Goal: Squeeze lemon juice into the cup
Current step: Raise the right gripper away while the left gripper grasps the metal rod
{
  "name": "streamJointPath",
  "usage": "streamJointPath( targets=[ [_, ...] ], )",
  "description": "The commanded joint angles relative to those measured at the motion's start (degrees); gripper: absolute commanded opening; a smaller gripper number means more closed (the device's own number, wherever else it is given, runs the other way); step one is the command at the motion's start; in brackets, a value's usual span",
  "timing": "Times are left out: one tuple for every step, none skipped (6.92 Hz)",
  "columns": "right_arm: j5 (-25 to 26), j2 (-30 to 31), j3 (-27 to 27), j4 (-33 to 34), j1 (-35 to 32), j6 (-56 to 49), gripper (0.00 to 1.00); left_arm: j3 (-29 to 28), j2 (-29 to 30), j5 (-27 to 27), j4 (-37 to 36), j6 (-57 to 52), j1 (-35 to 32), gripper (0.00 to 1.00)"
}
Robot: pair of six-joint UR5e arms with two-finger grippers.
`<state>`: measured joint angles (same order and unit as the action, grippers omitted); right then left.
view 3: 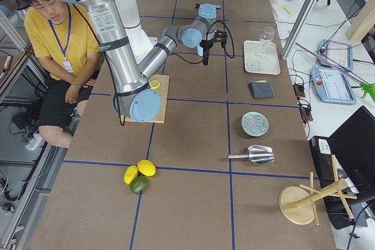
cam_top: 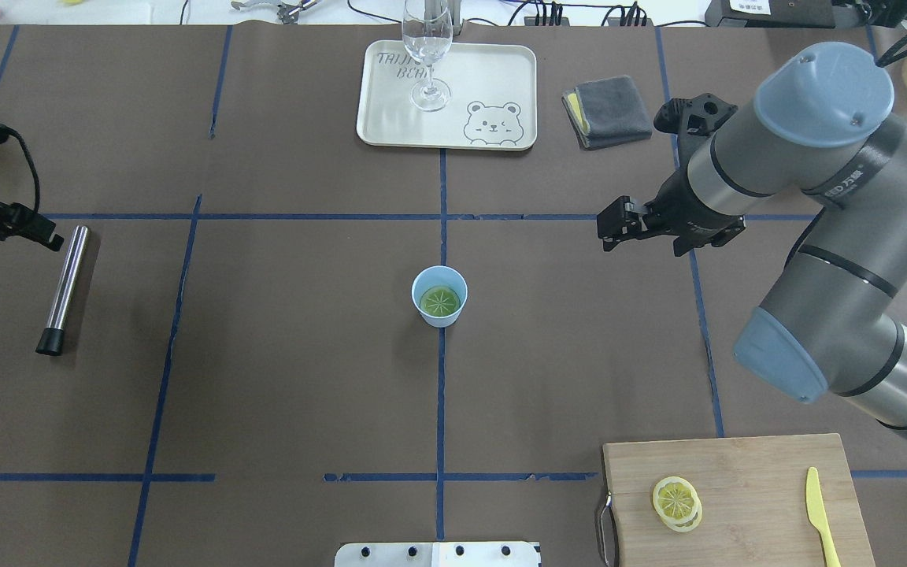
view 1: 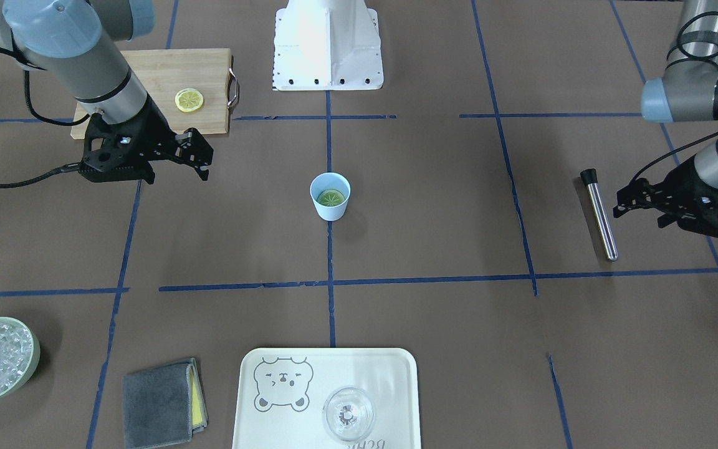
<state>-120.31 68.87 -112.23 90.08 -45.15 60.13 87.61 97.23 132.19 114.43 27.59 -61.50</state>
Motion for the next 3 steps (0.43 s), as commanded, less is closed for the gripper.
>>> streamJointPath(
  targets=[
    [-0.1, 0.8, -0.3, 0.0, -0.5, -1.4, 1.00, -3.7, 2.9, -4.0, -0.1, 4.6, 4.5, 0.98],
    [0.0, 0.9, -0.2, 0.0, -0.5, -1.4, 1.00, -5.1, 3.2, -4.1, 0.1, 4.5, 4.9, 0.94],
    [0.0, 1.0, -0.1, 0.0, -0.5, -1.4, 1.00, -5.3, 3.7, -5.0, -0.3, 4.3, 5.9, 0.78]
  ],
)
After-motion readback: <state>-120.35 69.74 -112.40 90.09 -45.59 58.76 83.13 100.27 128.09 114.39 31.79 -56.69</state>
